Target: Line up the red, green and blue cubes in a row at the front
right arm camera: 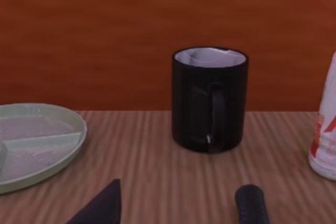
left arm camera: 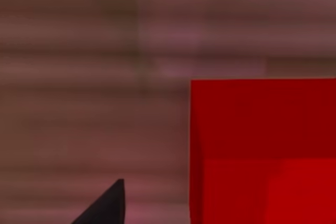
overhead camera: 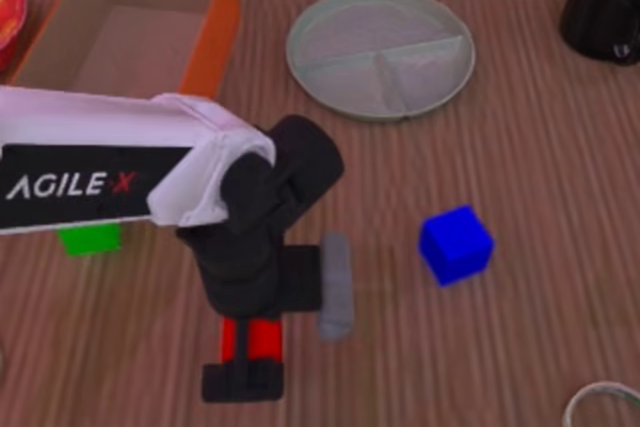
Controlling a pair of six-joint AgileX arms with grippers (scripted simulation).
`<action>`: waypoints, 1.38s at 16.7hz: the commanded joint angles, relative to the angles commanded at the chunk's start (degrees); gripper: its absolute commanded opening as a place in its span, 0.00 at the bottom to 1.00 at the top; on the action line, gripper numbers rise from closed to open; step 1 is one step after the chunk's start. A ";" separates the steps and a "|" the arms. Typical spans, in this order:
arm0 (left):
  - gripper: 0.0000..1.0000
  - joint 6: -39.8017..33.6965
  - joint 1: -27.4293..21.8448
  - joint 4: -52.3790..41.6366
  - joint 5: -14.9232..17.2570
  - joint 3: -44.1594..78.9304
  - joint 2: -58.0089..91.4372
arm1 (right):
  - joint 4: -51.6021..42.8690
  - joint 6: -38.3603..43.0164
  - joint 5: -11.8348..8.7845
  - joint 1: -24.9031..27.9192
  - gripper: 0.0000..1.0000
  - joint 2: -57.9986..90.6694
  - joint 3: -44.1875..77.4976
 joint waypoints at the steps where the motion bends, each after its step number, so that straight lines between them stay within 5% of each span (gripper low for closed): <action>1: 1.00 -0.07 0.21 -1.92 -0.02 1.15 -0.73 | 0.00 0.00 0.00 0.00 1.00 0.00 0.00; 6: 1.00 -0.11 0.98 -12.56 -0.02 7.16 -4.88 | 0.00 0.00 0.00 0.00 1.00 0.00 0.00; 14: 1.00 -2.14 1.91 -13.43 -0.05 8.45 -4.48 | 0.00 0.00 0.00 0.00 1.00 0.00 0.00; 18: 1.00 -12.80 7.95 -14.30 -0.16 12.09 -1.22 | 0.00 0.00 0.00 0.00 1.00 0.00 0.00; 23: 1.00 -36.01 19.69 -15.75 -0.45 17.38 4.18 | 0.00 0.00 0.00 0.00 1.00 0.00 0.00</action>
